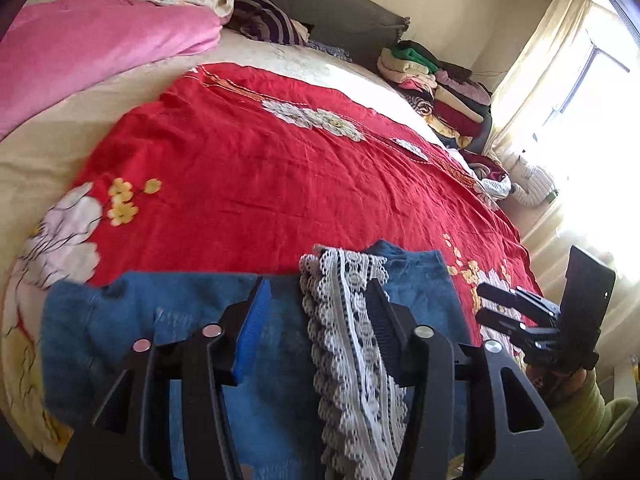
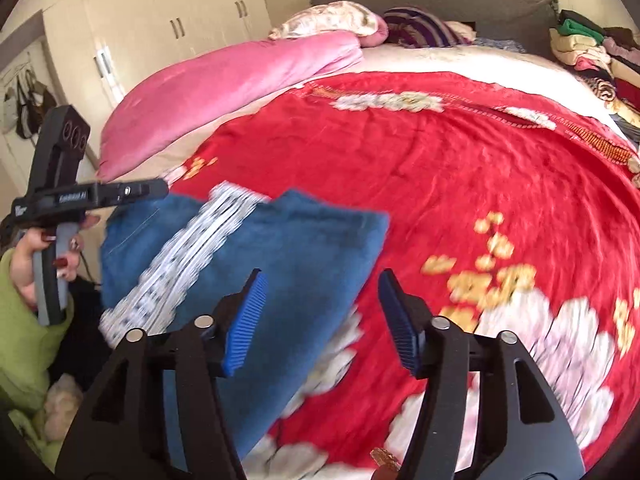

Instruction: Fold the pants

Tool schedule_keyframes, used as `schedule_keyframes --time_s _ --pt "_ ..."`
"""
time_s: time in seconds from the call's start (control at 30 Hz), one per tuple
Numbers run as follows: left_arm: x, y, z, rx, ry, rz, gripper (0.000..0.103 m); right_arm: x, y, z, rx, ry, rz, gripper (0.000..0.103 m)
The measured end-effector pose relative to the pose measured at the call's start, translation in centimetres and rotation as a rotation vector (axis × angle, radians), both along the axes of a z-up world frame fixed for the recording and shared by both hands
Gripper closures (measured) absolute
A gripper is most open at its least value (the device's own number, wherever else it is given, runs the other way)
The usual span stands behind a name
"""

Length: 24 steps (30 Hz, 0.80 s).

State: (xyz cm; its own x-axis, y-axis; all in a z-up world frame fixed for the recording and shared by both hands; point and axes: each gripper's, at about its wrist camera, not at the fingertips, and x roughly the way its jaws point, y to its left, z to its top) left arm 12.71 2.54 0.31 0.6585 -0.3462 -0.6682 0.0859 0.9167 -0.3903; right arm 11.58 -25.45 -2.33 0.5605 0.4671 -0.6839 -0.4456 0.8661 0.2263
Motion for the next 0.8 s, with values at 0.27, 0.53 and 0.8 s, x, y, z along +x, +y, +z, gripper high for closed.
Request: schedule_keyframes --time_s 0.27,0.53,0.8 --pt "-4.1 1.3 1.6 0.043 -0.006 0.047 0.045 -3.0 0.4 0.3 0.014 0.007 0.003 0.046" --pt "-6.6 0.3 1.6 0.032 0.023 0.004 0.042 -4.8 0.3 0.4 0.019 0.011 -0.005 0.041" --pt "-7.7 -2.8 -0.9 0.042 0.094 -0.093 0.042 -5.9 -0.3 0.7 0.013 0.025 0.000 0.039"
